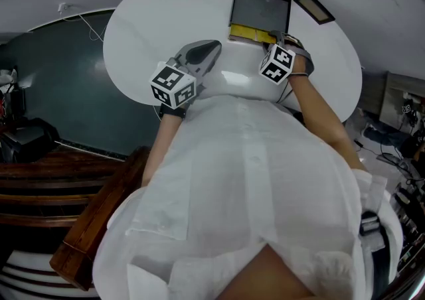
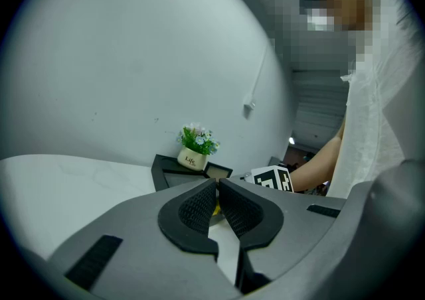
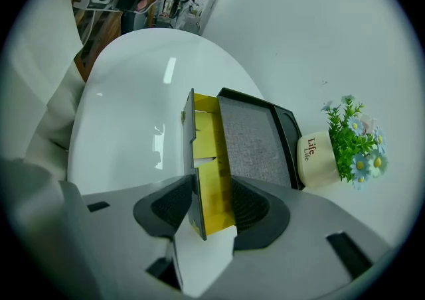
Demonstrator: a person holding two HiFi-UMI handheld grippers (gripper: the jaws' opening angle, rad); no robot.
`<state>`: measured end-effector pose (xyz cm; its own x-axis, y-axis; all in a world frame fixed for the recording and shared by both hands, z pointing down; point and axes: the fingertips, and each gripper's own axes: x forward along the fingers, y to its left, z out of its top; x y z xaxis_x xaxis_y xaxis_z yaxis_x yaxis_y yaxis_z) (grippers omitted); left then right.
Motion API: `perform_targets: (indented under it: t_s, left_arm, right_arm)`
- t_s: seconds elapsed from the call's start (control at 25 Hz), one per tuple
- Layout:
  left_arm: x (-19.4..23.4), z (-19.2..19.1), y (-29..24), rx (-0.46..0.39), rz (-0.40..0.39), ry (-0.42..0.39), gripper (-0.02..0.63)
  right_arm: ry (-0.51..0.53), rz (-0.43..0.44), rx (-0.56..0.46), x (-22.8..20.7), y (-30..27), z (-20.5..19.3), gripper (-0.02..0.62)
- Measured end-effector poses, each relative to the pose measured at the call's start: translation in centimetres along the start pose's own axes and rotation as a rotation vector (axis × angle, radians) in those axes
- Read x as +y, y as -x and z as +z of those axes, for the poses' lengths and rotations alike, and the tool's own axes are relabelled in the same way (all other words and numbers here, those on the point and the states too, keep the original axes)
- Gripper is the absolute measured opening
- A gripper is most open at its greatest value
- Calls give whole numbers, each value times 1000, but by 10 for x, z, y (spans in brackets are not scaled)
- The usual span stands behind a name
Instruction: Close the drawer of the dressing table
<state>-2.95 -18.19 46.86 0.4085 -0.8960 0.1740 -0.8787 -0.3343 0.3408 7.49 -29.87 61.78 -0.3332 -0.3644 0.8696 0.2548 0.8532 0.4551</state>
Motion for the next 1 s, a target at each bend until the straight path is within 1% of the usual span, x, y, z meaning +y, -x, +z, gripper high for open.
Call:
perform_targets:
  t_s: [0.04, 0.12, 0.24, 0.4, 0.6, 0.76, 0.92, 1.0]
  left_arm:
    - [0, 0, 0, 0, 0, 0, 28]
    - [0, 0, 0, -2, 1, -1, 28]
    - [0, 0, 0, -1, 2, 0, 28]
    - [0, -2, -3, 4, 2, 1, 28]
    - [1, -2, -3, 6, 9, 5, 28]
    - [4, -2, -4, 11, 12, 9, 28]
    - [3, -1, -8, 15, 1, 9, 28]
    - [3, -1, -10, 16, -6, 8, 28]
  right_arm:
    - [-5, 2, -1, -2, 0, -1, 173]
    - [-11, 23, -8, -6, -1, -1, 203]
    - [-10, 82, -24, -10, -3, -1, 229]
    - [-8, 180, -29, -18, -9, -1, 255]
    - [-16, 268, -24, -21, -12, 1, 256]
    - [-21, 278, -24, -24, -14, 0, 253]
    - [-26, 249, -29, -29, -15, 1, 198]
    - [-30, 240, -30, -31, -16, 2, 192]
